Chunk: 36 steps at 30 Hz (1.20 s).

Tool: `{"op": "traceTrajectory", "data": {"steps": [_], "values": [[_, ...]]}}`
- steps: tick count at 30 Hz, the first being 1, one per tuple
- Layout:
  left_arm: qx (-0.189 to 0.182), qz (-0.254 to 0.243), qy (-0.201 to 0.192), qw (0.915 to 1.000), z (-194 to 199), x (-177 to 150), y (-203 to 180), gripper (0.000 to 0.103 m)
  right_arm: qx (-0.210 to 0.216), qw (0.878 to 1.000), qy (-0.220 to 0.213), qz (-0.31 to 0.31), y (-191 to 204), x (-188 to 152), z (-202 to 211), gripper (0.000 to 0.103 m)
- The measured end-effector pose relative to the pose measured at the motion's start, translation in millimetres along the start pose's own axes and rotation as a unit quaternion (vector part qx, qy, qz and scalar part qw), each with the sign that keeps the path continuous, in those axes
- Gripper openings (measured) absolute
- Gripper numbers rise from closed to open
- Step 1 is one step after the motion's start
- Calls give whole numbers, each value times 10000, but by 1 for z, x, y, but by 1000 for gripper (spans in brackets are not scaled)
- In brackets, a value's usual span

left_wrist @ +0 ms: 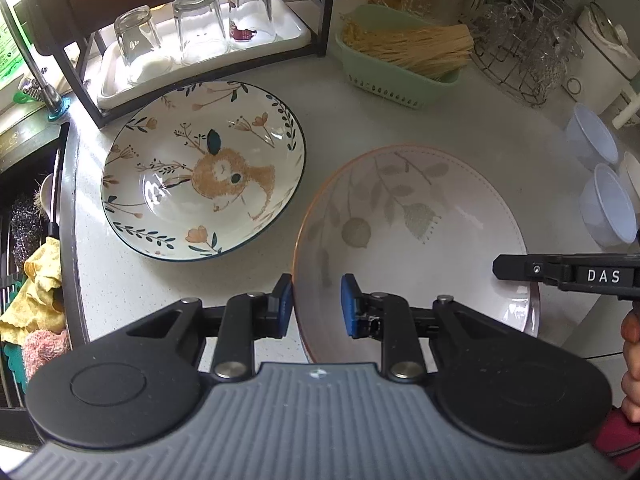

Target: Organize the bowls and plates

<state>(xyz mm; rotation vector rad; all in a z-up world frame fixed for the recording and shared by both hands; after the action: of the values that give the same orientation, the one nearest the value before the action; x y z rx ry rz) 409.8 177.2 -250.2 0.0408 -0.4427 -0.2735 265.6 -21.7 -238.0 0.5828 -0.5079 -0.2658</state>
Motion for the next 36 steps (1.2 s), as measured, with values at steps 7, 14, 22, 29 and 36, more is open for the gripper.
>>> {"op": "traceTrajectory", "data": {"steps": [7,14,22,29,36], "values": [[49,-66,115,9999,-7,0,-3,28,-101,9999,36,-3,-1,2,-5,20],[44,7,232,9997,-13,0,-2,28,-121,9999,83,24,0,5,-9,20],[10,243,265,9994,-14,1,4,28,-204,9995,110,237,5,9,-12,20],[-319,1066,439,9928,-14,-4,21,34,-200,9990,127,372,7,9,-15,21],[-459,1317,453,9892,-7,-3,28,36,-473,9974,-33,534,10,10,-13,21]]}}
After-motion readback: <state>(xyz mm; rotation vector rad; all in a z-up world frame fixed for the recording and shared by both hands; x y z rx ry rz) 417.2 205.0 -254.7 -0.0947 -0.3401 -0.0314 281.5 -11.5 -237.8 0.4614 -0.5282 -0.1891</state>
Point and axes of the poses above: each gripper's, at about its wrist camera, not at the fingertips, and z roughly against the way its jaws point, y to its left, x to its top, the point moved 7 cm from there along -z, roughly the way its jaws point, and after that the axes turned 11 degrees about x, right-handed, at the moved point
